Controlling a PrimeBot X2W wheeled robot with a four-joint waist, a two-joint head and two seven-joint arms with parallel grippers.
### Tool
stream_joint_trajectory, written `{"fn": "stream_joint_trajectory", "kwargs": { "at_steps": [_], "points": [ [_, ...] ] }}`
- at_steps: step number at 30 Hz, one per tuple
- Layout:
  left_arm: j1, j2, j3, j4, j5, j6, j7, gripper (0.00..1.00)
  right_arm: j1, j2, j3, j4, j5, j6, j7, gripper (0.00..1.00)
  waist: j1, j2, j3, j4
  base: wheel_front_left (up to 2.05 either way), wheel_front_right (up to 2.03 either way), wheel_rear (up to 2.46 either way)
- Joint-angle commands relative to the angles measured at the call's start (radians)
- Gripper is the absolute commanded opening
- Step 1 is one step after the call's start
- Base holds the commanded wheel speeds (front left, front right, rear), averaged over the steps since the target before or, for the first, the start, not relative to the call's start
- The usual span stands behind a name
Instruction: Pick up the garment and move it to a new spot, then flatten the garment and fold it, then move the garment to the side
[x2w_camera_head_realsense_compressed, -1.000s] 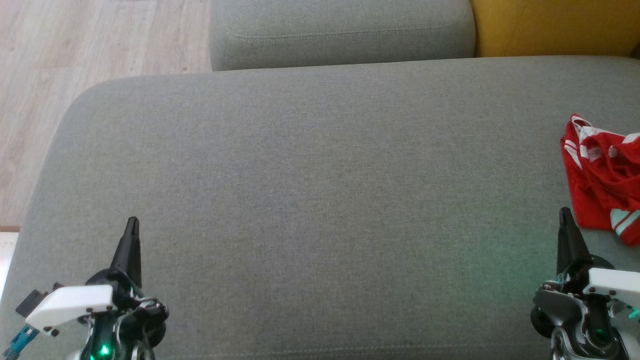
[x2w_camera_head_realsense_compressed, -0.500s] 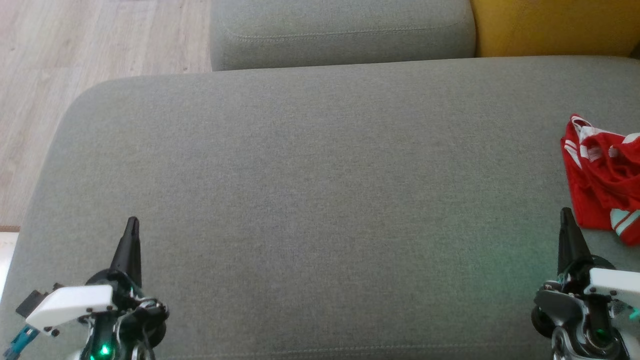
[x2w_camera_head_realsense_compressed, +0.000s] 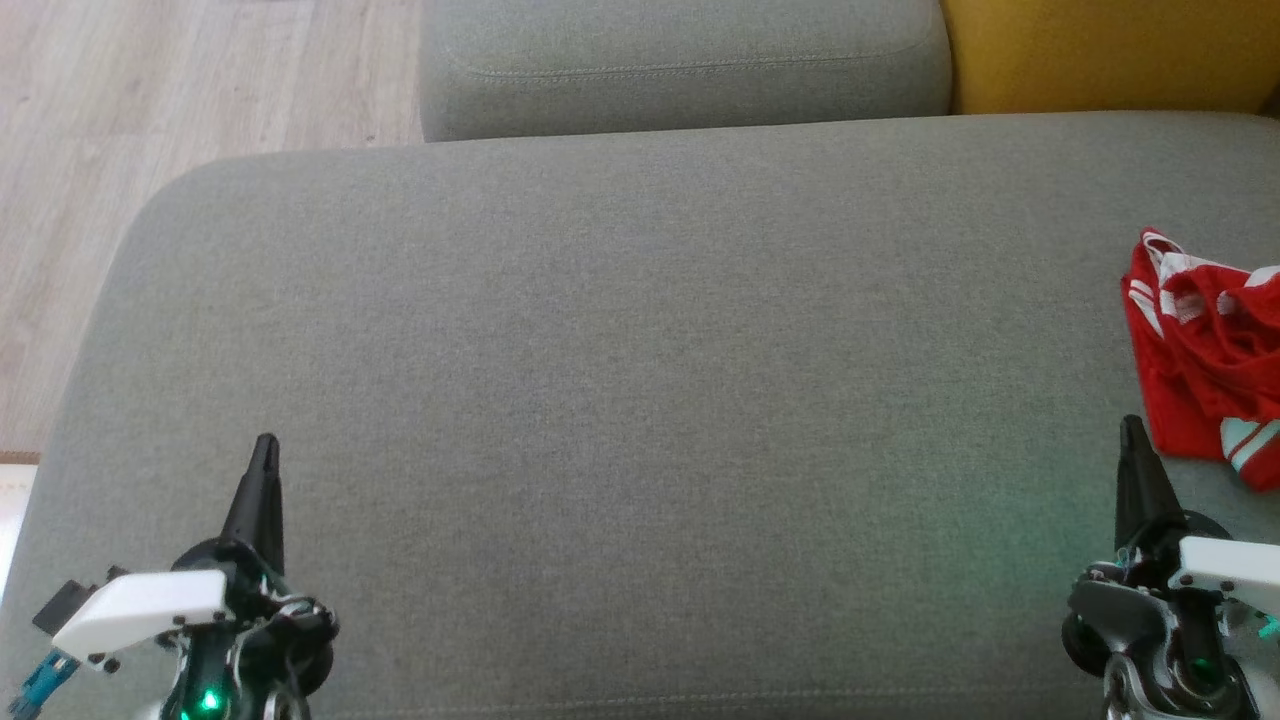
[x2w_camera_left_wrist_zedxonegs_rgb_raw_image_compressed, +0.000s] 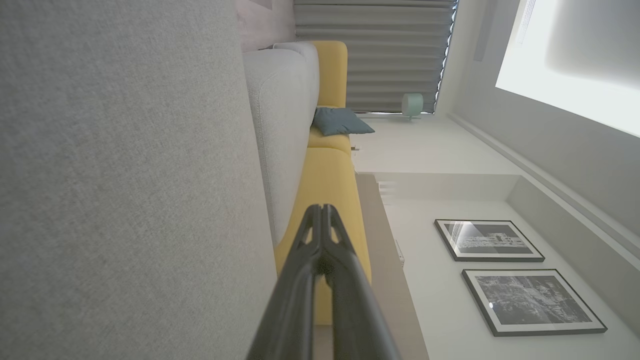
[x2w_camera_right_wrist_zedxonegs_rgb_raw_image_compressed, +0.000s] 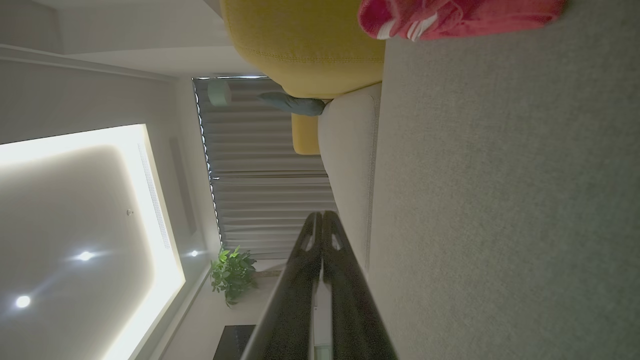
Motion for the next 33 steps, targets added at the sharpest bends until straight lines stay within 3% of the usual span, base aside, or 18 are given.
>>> {"fn": "stream_joint_trajectory", "kwargs": {
  "at_steps": [1,33],
  "points": [
    [-0.056,0.008,0.041,-0.026,0.004,-0.007,0.008,0.00,-0.050,0.001,0.016,-0.030,-0.002,-0.001,0.006,0.00,0.0000,0.0000,0.000,0.000,0.00,0.00,0.00],
    [-0.057,0.002,0.049,-0.026,0.011,-0.007,0.015,0.00,-0.051,0.007,0.008,-0.030,-0.009,-0.001,0.012,0.00,0.0000,0.0000,0.000,0.000,0.00,0.00,0.00]
  ]
}}
